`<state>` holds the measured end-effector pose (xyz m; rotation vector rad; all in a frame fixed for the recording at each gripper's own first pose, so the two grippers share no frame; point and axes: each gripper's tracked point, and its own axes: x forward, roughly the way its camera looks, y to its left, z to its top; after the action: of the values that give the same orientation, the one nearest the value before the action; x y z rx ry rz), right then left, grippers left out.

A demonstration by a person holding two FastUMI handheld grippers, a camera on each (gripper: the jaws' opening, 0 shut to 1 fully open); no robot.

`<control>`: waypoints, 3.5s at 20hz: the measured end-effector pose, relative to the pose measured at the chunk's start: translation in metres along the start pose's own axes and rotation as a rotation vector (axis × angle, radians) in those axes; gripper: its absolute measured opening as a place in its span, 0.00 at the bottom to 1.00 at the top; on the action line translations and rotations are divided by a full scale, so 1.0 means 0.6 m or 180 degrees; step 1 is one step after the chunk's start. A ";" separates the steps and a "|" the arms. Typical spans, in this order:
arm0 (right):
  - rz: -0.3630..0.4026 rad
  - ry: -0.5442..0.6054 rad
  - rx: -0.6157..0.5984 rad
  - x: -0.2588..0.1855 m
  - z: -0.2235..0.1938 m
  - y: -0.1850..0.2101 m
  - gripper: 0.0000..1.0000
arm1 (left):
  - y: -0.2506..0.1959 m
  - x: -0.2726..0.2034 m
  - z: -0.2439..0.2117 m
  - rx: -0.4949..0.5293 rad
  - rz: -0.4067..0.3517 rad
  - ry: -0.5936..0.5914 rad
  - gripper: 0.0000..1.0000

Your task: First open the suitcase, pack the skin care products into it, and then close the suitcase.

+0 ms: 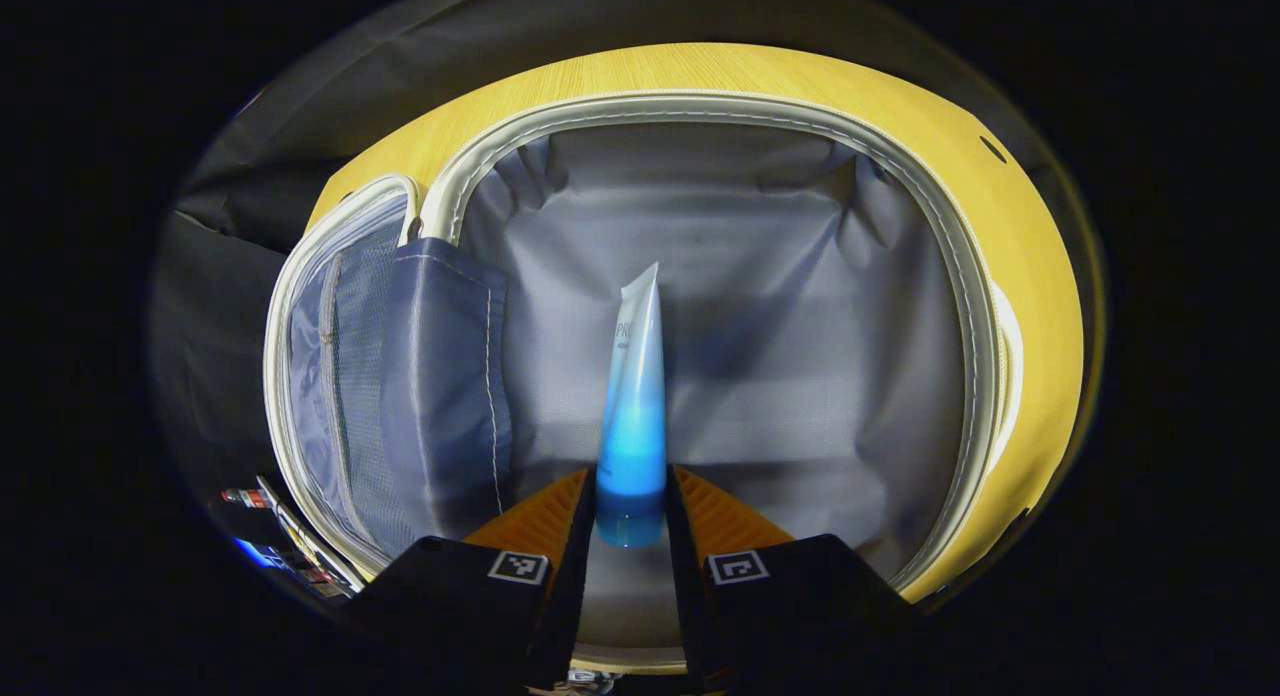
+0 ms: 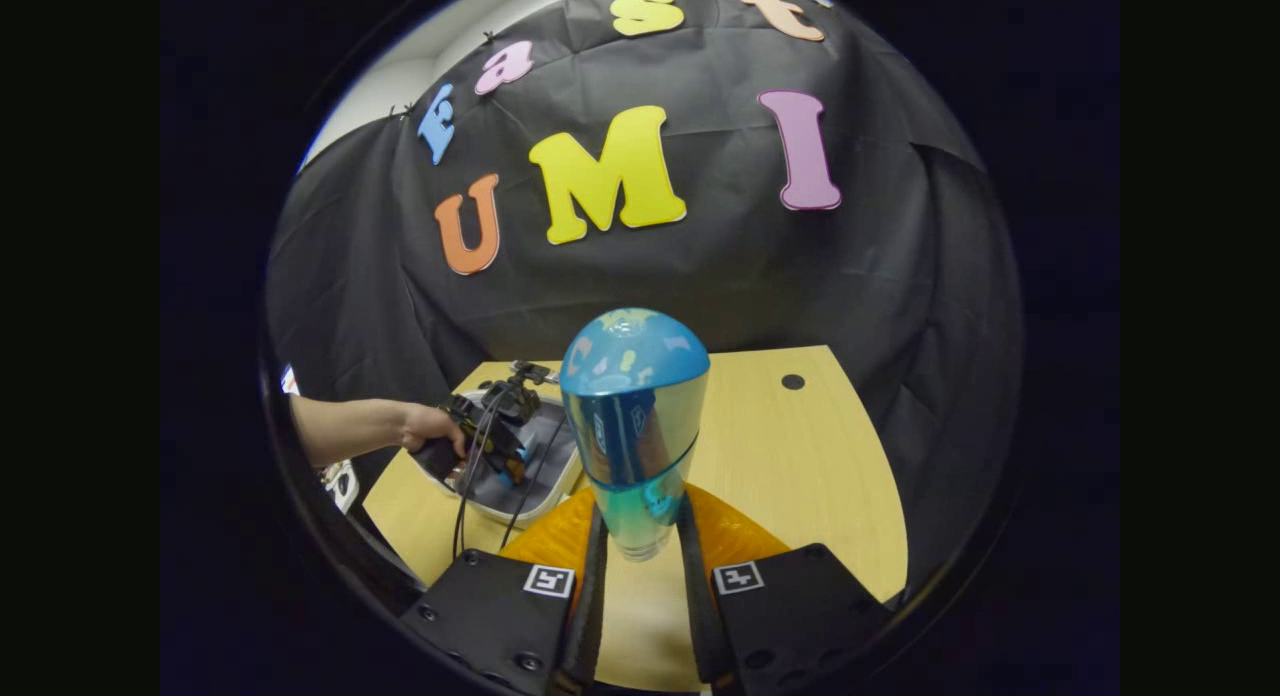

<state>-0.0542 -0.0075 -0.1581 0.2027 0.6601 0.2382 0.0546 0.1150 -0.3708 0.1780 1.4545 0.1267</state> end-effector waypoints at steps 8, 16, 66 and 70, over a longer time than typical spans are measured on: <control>0.0436 0.0077 -0.0268 0.074 0.016 0.107 0.34 | 0.003 -0.122 0.021 -0.0512 -0.0313 -0.1355 0.97; 0.0935 0.0676 -0.0455 0.290 -0.051 0.300 0.34 | 0.042 -0.291 -0.131 -0.1500 -0.0704 -0.2483 0.98; 0.0211 -0.0582 -0.0890 0.113 0.077 0.255 0.73 | 0.445 -0.240 -0.153 -0.2403 -0.0662 -0.3116 0.97; 0.0045 -0.0669 -0.1099 0.090 0.100 0.228 0.80 | 0.503 -0.152 -0.106 -0.2489 -0.0873 -0.3057 0.97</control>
<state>0.0037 0.1312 -0.1073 -0.0984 0.4008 0.3353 -0.0120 0.3960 -0.2290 -0.5415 0.3911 0.3223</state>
